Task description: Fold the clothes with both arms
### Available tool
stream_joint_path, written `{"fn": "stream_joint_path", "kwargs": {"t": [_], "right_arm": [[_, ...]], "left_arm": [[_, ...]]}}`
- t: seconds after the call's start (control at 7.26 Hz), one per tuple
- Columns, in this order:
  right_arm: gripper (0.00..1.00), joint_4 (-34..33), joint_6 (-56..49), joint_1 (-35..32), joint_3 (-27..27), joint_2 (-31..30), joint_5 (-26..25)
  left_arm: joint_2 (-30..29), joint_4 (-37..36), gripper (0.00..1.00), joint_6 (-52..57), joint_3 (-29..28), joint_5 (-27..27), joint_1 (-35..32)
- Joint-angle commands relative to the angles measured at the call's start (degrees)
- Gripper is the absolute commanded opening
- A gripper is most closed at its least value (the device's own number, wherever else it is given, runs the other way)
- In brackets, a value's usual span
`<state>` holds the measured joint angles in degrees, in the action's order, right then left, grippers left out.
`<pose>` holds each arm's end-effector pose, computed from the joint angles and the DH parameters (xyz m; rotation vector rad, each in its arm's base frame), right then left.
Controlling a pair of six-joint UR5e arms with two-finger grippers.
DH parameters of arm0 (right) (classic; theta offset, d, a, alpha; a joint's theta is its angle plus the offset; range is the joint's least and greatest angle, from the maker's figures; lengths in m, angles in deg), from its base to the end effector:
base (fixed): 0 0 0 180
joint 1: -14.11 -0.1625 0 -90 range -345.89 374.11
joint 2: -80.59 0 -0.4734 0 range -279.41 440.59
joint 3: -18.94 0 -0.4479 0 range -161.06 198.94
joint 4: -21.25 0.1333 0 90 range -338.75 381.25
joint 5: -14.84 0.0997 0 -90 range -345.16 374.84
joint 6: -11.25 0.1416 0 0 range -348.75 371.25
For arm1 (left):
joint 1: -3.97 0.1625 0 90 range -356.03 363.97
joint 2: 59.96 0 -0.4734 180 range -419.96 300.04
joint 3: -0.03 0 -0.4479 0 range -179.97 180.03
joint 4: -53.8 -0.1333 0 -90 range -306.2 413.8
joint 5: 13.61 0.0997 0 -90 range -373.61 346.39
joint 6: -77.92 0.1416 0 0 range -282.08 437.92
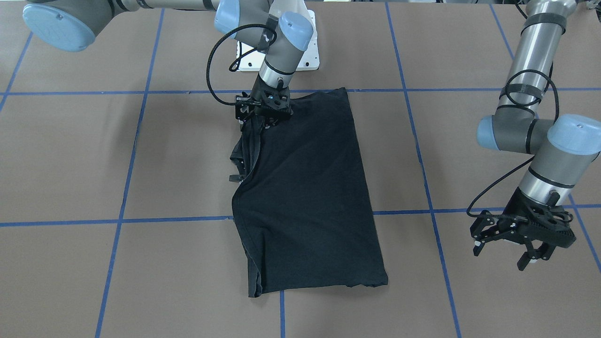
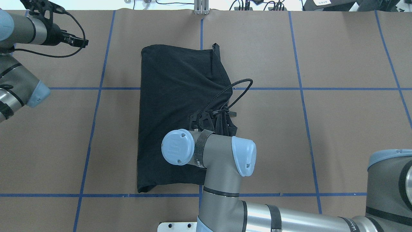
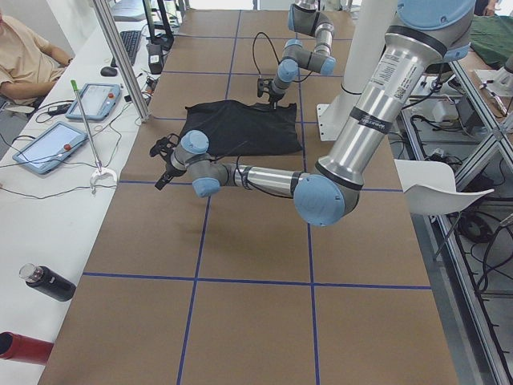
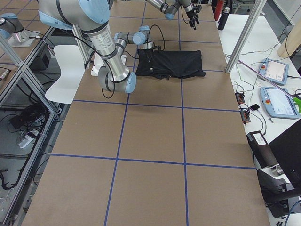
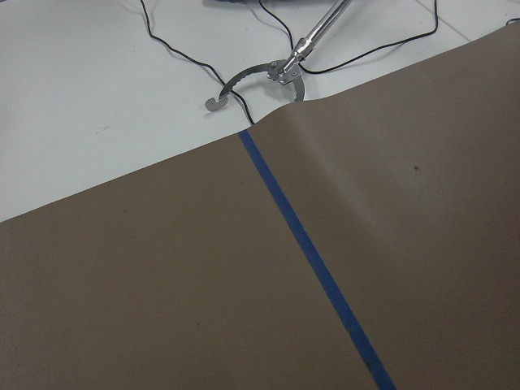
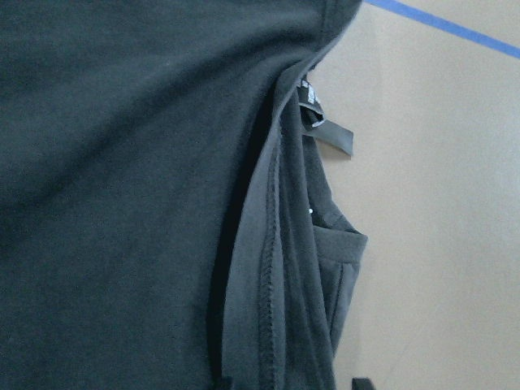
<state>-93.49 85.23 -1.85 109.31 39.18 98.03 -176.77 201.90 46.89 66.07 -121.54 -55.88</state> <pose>-0.7257 -0.3637 0.2251 0.2289 -0.3736 0.0241 0.3378 -0.7602 0.5410 0.7639 0.7800 0.1526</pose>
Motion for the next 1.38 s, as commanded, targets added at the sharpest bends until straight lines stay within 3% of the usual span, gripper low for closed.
{"fn": "stream_joint_path", "kwargs": {"t": [0.0, 0.69, 0.83, 1.24], "right_arm": [[0.55, 0.22, 0.02, 0.14, -1.41, 1.60, -0.13], [0.55, -0.92, -0.67, 0.93, -2.83, 1.07, -0.39], [0.49, -4.49, -3.55, 0.93, -2.13, 1.77, -0.48], [0.39, -4.88, -3.84, 0.93, -2.04, 0.99, -0.83]], "left_arm": [[0.00, 0.00, 1.00, 0.00, 0.06, 0.00, 0.00], [-0.09, 0.00, 1.00, 0.09, -0.03, 0.00, 0.35], [-0.09, 0.00, 1.00, 0.09, -0.03, 0.00, 0.35], [-0.09, 0.00, 1.00, 0.09, -0.03, 0.00, 0.35]]}}
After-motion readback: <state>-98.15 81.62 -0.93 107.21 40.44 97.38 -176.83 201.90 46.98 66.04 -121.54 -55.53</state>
